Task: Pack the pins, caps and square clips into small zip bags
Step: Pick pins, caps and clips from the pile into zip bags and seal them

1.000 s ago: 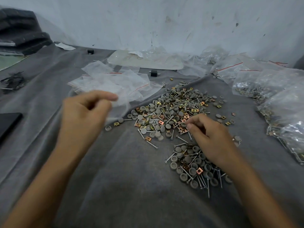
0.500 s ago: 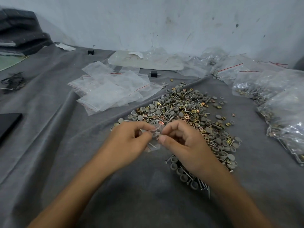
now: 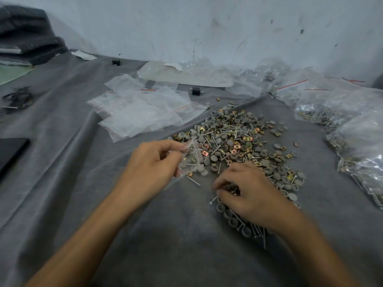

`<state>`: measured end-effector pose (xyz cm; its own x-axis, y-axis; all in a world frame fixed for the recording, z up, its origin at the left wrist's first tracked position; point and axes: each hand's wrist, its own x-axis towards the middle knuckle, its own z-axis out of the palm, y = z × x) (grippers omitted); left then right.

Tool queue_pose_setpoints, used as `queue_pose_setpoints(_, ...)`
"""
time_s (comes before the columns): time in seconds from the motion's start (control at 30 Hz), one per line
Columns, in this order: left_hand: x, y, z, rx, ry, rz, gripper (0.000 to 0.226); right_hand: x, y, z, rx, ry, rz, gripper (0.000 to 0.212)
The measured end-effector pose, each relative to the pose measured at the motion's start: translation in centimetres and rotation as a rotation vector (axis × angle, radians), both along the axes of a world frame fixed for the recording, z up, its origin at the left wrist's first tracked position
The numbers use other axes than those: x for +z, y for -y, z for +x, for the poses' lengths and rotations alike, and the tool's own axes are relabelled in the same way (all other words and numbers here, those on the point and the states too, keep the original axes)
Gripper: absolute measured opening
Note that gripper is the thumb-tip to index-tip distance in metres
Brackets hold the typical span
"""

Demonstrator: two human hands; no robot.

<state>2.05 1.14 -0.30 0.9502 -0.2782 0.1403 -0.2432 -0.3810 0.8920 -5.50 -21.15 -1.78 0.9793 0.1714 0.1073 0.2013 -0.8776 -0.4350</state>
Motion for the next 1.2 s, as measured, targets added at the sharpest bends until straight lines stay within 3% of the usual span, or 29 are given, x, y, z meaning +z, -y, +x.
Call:
queue_pose_setpoints(0.13, 0.0, 0.1, 0.0, 0.001, 0.004, 0.000, 0.025, -0.2, -0.6, -0.3, 0.046, -0.102, -0.015, 0.020)
queue_pose_setpoints(0.37, -0.2, 0.1, 0.0, -0.002, 0.006, 0.020, 0.025, -0.6, -1.0, 0.0, 0.013, 0.008, -0.016, 0.005)
queue_pose_setpoints(0.57, -0.4, 0.1, 0.0, -0.027, 0.015, 0.039, 0.021, 0.1, -0.9, 0.2, -0.088, 0.239, 0.331, 0.011)
queue_pose_setpoints(0.67, -0.5, 0.2, -0.1, -0.050, 0.029, 0.057, 0.018, 0.3, -1.2, 0.0, -0.107, 0.272, 0.554, 0.023)
queue_pose_setpoints(0.8, -0.5, 0.4, -0.4, -0.102, 0.058, 0.146, 0.020, 0.3, -2.1, -0.1, -0.065, 0.260, 0.672, 0.015)
queue_pose_setpoints(1.07, -0.5, 0.4, -0.5, -0.129, 0.066, 0.125, 0.017, -0.2, -3.0, 0.0, 0.026, 0.150, 0.599, 0.022)
queue_pose_setpoints(1.2, -0.5, 0.2, -0.3, -0.118, 0.065, 0.094, 0.019, 0.4, -1.5, 0.3, -0.063, 0.184, 0.668, 0.028)
